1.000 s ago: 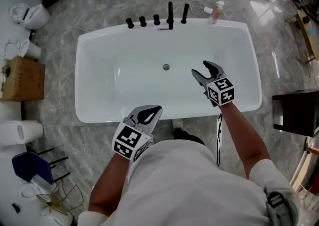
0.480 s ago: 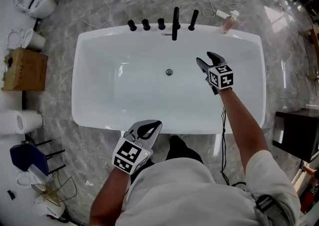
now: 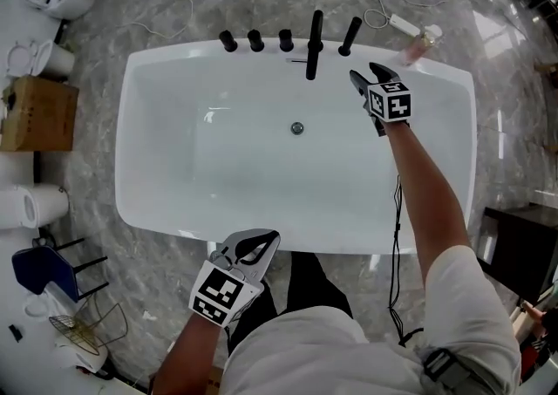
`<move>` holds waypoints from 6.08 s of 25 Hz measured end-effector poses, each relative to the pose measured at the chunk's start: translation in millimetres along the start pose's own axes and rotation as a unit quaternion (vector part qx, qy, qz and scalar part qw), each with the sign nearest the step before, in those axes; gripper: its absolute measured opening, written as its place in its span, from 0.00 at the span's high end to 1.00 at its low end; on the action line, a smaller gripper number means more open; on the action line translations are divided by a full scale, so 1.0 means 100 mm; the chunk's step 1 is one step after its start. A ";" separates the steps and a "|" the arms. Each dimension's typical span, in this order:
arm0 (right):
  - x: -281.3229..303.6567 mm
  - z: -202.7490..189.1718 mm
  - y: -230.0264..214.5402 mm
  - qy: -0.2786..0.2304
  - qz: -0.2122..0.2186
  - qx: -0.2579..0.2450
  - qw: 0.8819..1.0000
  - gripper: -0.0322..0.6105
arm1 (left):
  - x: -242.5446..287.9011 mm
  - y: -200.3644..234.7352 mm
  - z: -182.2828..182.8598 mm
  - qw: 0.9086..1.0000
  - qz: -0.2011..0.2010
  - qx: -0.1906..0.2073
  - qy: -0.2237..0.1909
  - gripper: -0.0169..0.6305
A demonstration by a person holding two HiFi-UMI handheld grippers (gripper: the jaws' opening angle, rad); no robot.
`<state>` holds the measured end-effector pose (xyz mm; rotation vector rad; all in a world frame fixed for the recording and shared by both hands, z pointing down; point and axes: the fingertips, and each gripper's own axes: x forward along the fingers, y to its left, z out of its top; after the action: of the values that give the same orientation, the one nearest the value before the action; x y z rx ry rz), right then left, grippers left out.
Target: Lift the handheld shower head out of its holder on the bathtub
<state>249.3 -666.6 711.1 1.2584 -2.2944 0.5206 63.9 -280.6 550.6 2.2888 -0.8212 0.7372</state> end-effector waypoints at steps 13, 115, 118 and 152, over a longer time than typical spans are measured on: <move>0.99 0.13 -0.57 -0.006 -0.046 0.034 0.998 0.53 | 0.35 0.38 -0.06 0.999 -0.020 -0.027 -0.011 0.96; -2.99 2.25 1.22 -0.203 -0.086 -0.076 0.972 0.72 | -1.46 -0.78 -0.39 0.992 -0.039 0.088 -0.077 0.96; -3.22 2.28 1.33 -0.210 -0.088 -0.079 0.971 0.72 | -1.51 -0.78 -0.48 0.993 -0.037 0.089 -0.072 0.96; -5.56 2.63 2.86 -0.296 -0.093 -0.131 0.941 0.72 | -2.27 -0.88 -1.17 0.991 -0.031 0.095 -0.093 0.96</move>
<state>207.9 -284.7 151.8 1.6287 -2.5520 -0.2707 -58.6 -62.2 449.4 2.5730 -0.7878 0.6037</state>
